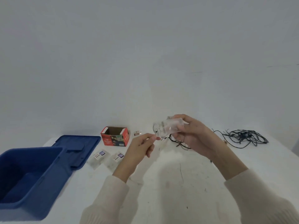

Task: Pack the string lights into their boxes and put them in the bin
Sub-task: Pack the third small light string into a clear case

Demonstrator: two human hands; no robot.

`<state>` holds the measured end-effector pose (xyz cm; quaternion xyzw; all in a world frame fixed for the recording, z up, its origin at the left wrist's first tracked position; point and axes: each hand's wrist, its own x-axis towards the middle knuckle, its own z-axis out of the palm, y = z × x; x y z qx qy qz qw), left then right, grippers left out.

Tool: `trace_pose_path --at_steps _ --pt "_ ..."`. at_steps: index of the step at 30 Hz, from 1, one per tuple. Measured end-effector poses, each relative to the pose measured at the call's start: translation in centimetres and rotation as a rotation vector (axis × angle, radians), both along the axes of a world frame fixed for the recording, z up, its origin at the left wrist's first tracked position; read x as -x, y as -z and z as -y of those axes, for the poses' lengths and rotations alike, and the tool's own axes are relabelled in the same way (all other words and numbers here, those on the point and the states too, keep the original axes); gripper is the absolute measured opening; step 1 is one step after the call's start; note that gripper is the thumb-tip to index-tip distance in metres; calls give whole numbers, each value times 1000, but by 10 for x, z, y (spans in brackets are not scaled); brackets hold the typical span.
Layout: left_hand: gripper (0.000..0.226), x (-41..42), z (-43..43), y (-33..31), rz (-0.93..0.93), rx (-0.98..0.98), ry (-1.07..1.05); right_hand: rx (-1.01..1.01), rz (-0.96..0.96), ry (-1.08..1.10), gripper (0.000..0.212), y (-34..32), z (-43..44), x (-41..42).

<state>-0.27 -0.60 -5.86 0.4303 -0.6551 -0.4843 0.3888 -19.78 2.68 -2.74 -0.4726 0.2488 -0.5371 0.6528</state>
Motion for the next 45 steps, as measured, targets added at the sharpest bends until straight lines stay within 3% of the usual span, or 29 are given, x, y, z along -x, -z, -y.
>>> trace_pose_path --at_steps 6,11,15,22,26,29,32,35,38,41,45 --pt "21 22 -11 4 -143 -44 85 -28 57 364 22 -16 16 -1" --pt "21 35 -12 -1 -269 -173 124 7 16 546 18 -23 31 -1" --pt "18 38 -11 -15 -117 -146 14 143 -212 670 20 -24 44 2" --pt "18 35 3 -52 628 474 -169 406 -788 782 22 -15 60 19" --pt "25 31 22 -68 678 1002 -243 433 -1018 592 24 -14 66 33" --pt "27 29 44 -70 690 1128 -264 436 -1085 385 27 -16 66 36" --pt "27 27 64 -66 627 1023 -255 341 -814 120 21 -22 60 37" --pt "14 28 71 -55 372 668 -117 284 -570 10 22 -23 61 38" --pt "32 33 67 -44 74 355 -49 230 -330 17 23 -21 66 32" --pt "39 43 57 -32 -51 120 -88 129 -144 73 25 -15 73 24" --pt "33 53 48 -25 -124 80 -140 93 -90 189 28 -9 79 14"
